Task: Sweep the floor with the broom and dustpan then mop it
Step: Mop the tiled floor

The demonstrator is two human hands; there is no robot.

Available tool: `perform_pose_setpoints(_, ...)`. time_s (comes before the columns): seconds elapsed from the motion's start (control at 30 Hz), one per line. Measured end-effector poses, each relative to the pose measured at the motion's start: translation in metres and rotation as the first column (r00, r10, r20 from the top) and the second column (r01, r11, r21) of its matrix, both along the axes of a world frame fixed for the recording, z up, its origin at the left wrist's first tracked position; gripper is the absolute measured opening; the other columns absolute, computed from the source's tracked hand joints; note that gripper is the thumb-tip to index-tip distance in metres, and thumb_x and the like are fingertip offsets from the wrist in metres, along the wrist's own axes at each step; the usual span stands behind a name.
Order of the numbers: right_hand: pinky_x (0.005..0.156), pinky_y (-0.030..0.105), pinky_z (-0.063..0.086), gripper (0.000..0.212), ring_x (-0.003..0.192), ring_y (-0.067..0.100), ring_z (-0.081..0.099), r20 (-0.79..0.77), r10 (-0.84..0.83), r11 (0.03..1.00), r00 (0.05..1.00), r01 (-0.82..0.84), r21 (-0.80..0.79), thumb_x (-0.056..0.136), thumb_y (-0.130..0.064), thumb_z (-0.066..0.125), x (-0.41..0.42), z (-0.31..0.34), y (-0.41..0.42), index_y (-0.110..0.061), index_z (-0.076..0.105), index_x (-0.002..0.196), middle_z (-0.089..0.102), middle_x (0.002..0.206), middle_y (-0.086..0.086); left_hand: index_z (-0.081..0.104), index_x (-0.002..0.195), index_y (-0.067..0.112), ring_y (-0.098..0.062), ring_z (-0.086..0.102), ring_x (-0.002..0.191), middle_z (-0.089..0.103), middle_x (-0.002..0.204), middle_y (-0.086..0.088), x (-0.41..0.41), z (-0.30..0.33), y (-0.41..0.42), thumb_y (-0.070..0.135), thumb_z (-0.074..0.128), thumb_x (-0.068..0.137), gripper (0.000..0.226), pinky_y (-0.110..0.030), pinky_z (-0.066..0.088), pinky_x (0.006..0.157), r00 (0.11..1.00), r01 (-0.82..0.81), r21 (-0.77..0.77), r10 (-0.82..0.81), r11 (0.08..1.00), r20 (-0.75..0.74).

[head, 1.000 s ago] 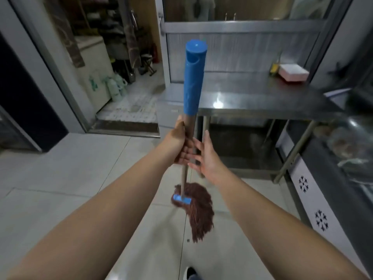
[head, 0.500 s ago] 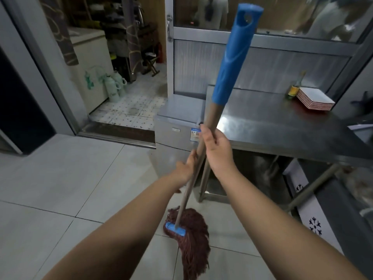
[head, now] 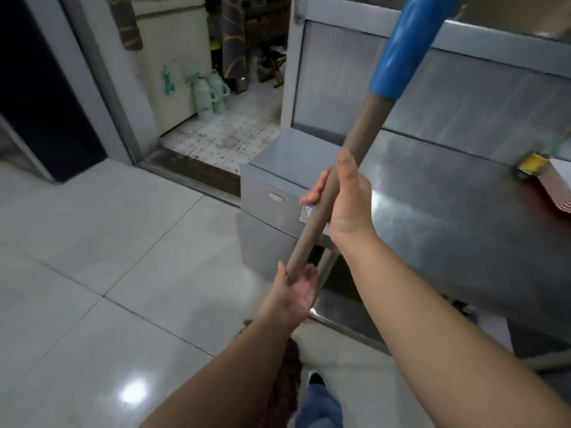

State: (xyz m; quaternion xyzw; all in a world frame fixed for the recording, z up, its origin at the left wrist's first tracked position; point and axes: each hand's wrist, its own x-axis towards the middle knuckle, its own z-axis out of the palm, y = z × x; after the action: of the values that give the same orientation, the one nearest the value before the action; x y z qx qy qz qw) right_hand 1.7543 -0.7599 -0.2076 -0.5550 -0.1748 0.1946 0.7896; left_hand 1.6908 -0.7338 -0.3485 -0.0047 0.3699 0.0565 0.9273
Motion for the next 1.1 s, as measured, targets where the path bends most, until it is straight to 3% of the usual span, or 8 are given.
perform_pose_setpoints(0.1, 0.046, 0.019, 0.042, 0.043, 0.035, 0.012, 0.049, -0.060, 0.079, 0.997, 0.995, -0.080, -0.012, 0.043, -0.060, 0.057, 0.055, 0.008, 0.013, -0.019, 0.047, 0.031, 0.046, 0.035, -0.004, 0.055, 0.086, -0.006, -0.023, 0.069, 0.052, 0.066, 0.060, -0.021, 0.046, 0.010, 0.000, 0.024, 0.049, 0.096, 0.033, -0.023, 0.055, 0.045, 0.931, -0.360, -0.162, 0.366, 0.919, 0.005)
perform_pose_setpoints(0.33, 0.039, 0.016, 0.025, 0.048, 0.027, 0.013, 0.032, -0.069, 0.518, 0.854, 0.853, -0.510, 0.102, 0.047, -0.060, 0.056, 0.084, 0.037, 0.075, -0.018, 0.041, 0.031, 0.037, 0.032, -0.001, 0.055, 0.087, -0.006, -0.023, 0.067, 0.046, 0.067, 0.059, -0.020, 0.066, 0.041, 0.033, 0.017, 0.048, 0.097, 0.026, -0.027, 0.055, 0.043, 0.739, -0.673, -0.040, 0.671, 0.738, -0.063)
perform_pose_setpoints(0.47, 0.039, 0.016, 0.030, 0.051, 0.030, 0.012, 0.035, -0.045, 0.687, 0.718, 0.726, -0.668, 0.195, 0.044, -0.061, 0.065, 0.068, 0.063, 0.101, -0.015, 0.042, 0.038, 0.039, 0.035, -0.001, 0.055, 0.083, -0.004, -0.024, 0.067, 0.045, 0.067, 0.059, -0.021, 0.046, 0.069, 0.047, 0.014, 0.048, 0.097, 0.024, -0.029, 0.056, 0.043, 0.599, -0.799, 0.050, 0.800, 0.600, -0.034)
perform_pose_setpoints(0.57, 0.039, 0.014, 0.032, 0.066, 0.031, 0.011, 0.037, -0.031, 0.780, 0.607, 0.625, -0.743, 0.282, 0.016, -0.073, 0.074, 0.060, 0.078, 0.109, -0.018, 0.046, 0.039, 0.042, 0.036, -0.003, 0.056, 0.087, -0.003, -0.027, 0.068, 0.049, 0.068, 0.064, -0.023, 0.030, 0.082, 0.055, 0.014, 0.048, 0.097, 0.021, -0.031, 0.056, 0.043, 0.516, -0.853, 0.111, 0.856, 0.510, 0.035)
perform_pose_setpoints(0.73, 0.041, 0.013, 0.034, 0.069, 0.030, 0.012, 0.039, 0.040, 0.849, 0.460, 0.527, -0.774, 0.435, 0.019, -0.078, 0.070, 0.053, 0.075, 0.110, -0.017, 0.046, 0.041, 0.042, 0.036, -0.004, 0.052, 0.100, -0.006, -0.024, 0.069, 0.051, 0.068, 0.064, -0.022, 0.007, 0.089, 0.063, 0.018, 0.048, 0.097, 0.024, -0.027, 0.056, 0.044, 0.517, -0.840, 0.235, 0.853, 0.490, 0.068)
perform_pose_setpoints(0.87, 0.043, 0.016, 0.039, 0.066, 0.031, 0.012, 0.043, 0.043, 0.828, 0.486, 0.559, -0.755, 0.440, 0.024, -0.080, 0.069, 0.042, 0.063, 0.120, -0.018, 0.049, 0.039, 0.045, 0.035, -0.004, 0.051, 0.090, -0.007, -0.023, 0.067, 0.045, 0.066, 0.056, -0.021, -0.006, 0.087, 0.079, 0.020, 0.045, 0.098, 0.028, -0.025, 0.056, 0.044, 0.497, -0.843, 0.259, 0.867, 0.471, 0.040)
perform_pose_setpoints(0.97, 0.048, 0.025, 0.052, 0.061, 0.037, 0.013, 0.056, 0.104, 0.784, 0.556, 0.612, -0.767, 0.321, 0.037, -0.079, 0.066, 0.034, 0.044, 0.134, -0.019, 0.055, 0.046, 0.053, 0.039, -0.004, 0.052, 0.090, -0.006, -0.023, 0.066, 0.044, 0.066, 0.057, -0.020, -0.021, 0.071, 0.101, 0.022, 0.046, 0.098, 0.030, -0.026, 0.055, 0.042, 0.450, -0.869, 0.232, 0.893, 0.437, 0.004)
perform_pose_setpoints(1.1, 0.070, 0.028, 0.058, 0.052, 0.056, 0.007, 0.067, 0.103, 0.790, 0.598, 0.605, -0.796, 0.096, 0.060, -0.062, 0.073, 0.032, -0.008, 0.149, -0.012, 0.057, 0.067, 0.065, 0.053, -0.004, 0.052, 0.091, -0.002, -0.025, 0.064, 0.064, 0.061, 0.082, -0.017, -0.038, 0.024, 0.126, 0.022, 0.047, 0.097, 0.025, -0.029, 0.055, 0.041, 0.386, -0.905, 0.150, 0.917, 0.397, -0.099)
